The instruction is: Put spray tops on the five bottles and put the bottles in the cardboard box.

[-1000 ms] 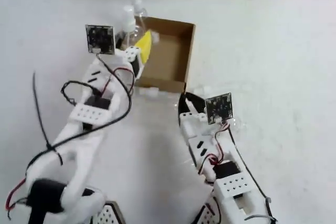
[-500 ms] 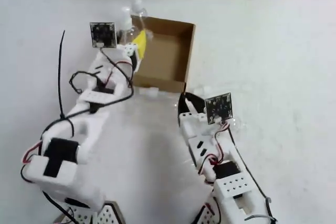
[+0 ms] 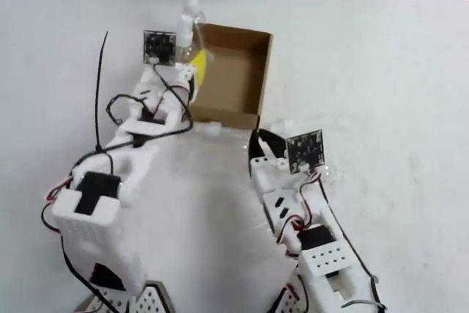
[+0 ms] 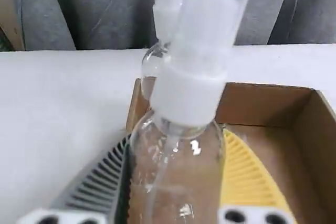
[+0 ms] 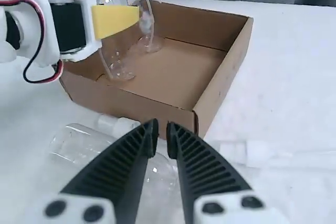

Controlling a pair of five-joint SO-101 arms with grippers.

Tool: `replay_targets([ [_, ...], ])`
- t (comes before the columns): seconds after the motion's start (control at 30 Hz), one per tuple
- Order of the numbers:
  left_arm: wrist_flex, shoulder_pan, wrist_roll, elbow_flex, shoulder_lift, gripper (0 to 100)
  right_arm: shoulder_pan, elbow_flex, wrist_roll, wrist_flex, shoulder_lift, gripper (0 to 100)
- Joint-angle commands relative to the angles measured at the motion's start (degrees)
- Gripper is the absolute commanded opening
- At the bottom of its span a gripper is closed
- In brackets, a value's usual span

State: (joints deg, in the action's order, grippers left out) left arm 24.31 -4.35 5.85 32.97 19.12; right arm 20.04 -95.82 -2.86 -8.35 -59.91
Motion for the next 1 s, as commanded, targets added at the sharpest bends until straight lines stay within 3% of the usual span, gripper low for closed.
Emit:
replay_targets([
  [0.0, 1.8, 0.8, -0.6, -4.2, 0.7, 2, -0.6, -0.5, 0.0, 0.1, -0.1, 1.6],
  [0.63, 1.9, 1.9, -0.7, -4.1, 2.4, 3, -0.6, -0.5, 0.0, 0.1, 0.1, 1.6],
  [0.83, 1.6, 2.2, -0.3, -3.4, 2.3, 21, -0.6, -0.5, 0.0, 0.1, 0.1, 1.6],
  [0.97, 1.8, 1.9, -0.3, -2.0, 1.9, 23, -0.6, -0.5, 0.0, 0.1, 0.1, 1.6],
])
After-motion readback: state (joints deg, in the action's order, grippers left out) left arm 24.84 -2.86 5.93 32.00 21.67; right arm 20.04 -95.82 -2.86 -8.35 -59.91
